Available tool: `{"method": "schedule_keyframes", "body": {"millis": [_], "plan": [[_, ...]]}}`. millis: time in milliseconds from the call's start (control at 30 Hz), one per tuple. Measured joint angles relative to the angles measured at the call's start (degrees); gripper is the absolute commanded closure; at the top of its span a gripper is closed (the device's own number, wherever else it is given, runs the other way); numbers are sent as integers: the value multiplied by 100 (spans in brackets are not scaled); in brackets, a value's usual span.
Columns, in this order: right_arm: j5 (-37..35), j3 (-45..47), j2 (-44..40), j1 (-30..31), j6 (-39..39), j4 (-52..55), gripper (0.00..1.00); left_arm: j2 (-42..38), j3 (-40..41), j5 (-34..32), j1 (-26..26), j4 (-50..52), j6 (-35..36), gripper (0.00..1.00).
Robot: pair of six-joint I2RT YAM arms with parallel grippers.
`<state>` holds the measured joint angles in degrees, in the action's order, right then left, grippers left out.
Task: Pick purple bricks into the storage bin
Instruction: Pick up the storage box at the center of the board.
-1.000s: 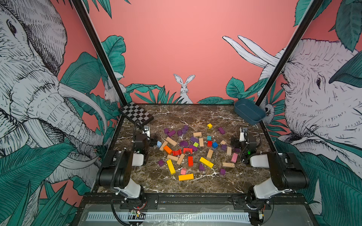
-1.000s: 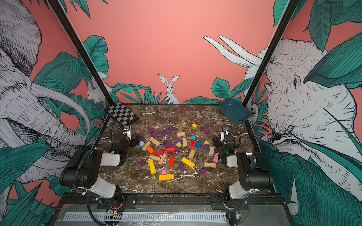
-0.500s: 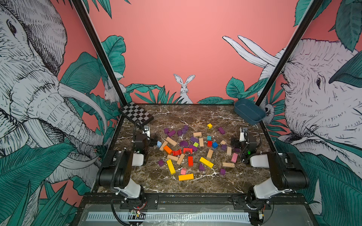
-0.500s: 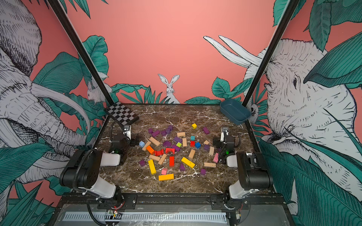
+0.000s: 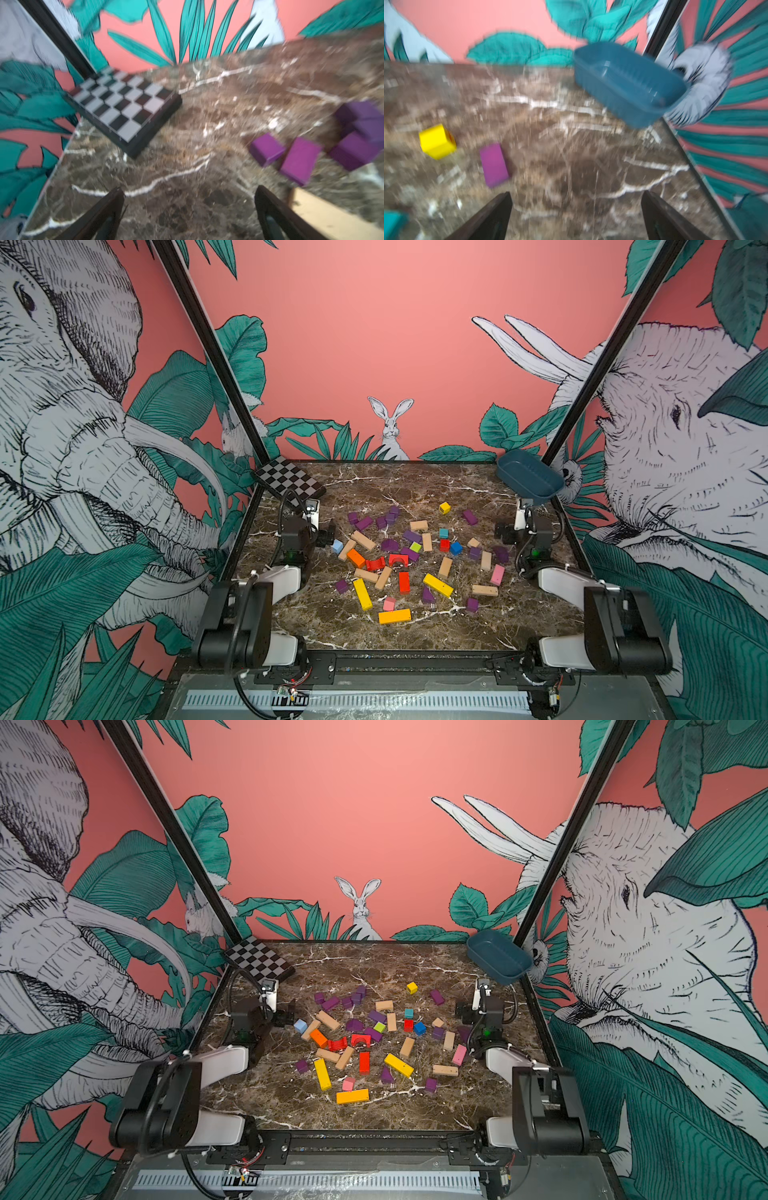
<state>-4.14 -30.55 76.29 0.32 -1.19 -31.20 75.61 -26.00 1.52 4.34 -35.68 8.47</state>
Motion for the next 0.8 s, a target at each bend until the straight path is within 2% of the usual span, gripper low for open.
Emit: {"method": "schedule_keyframes", "body": {"millis": [100, 200, 333, 433, 667, 800], "plan": [[-127, -852, -44, -144, -273, 597, 1, -813, -63, 243, 22, 350, -35, 1], [-308, -1788, 400, -413, -717, 1209, 3, -1475, -66, 341, 179, 839, -44, 1], [-402, -3099, 1473, -925, -1366, 2188, 9, -2240, 94, 236, 817, 1449, 22, 1], [-396, -3880, 2225, -1255, -1727, 2857, 13, -2686, 308, 254, 1069, 1875, -13, 1], [-490, -5016, 3211, -1628, -2105, 3906, 25, -3759, 935, 345, 1075, 2487, -205, 1], [-540, -5521, 3554, -1687, -2105, 4087, 30, -3945, 946, 415, 1086, 2636, -304, 1]]}}
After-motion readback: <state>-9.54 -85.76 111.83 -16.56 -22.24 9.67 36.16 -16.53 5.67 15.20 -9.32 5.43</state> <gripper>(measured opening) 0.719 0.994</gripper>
